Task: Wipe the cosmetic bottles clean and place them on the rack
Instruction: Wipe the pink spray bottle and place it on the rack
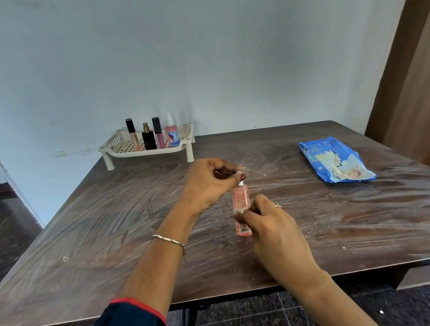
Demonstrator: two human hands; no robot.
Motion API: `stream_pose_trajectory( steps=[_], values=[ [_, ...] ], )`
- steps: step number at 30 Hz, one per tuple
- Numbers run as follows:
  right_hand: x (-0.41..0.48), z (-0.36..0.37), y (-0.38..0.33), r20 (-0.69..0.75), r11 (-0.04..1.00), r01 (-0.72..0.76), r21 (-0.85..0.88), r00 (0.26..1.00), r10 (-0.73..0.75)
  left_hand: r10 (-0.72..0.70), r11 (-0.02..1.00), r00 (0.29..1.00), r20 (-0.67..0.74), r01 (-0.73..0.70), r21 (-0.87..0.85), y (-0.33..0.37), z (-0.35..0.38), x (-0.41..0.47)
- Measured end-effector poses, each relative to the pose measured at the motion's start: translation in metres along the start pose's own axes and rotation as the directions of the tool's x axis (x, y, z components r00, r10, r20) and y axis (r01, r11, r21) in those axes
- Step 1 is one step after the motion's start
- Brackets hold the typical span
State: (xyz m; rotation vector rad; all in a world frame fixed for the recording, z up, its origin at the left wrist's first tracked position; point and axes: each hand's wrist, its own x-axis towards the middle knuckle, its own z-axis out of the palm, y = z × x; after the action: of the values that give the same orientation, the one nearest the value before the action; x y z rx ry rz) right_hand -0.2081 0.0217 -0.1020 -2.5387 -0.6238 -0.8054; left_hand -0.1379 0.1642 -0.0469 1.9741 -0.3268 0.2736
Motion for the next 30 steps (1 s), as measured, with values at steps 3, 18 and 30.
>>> stream_pose_trajectory(
  steps=[3,18,30],
  values=[
    [-0.013,0.001,-0.001,0.091,1.000,-0.026,0.016,0.996,0.024,0.000,1.000,1.000,0.011,0.000,-0.019,0.002,0.003,0.001],
    [0.018,-0.011,0.005,-0.239,0.985,-0.069,0.159,0.965,0.107,-0.045,0.985,0.999,-0.024,0.040,-0.167,-0.005,0.002,-0.002],
    [-0.005,0.010,0.000,0.026,0.996,0.067,0.051,0.997,-0.068,-0.079,0.968,0.997,-0.015,0.074,-0.239,-0.015,-0.018,-0.009]
  ],
)
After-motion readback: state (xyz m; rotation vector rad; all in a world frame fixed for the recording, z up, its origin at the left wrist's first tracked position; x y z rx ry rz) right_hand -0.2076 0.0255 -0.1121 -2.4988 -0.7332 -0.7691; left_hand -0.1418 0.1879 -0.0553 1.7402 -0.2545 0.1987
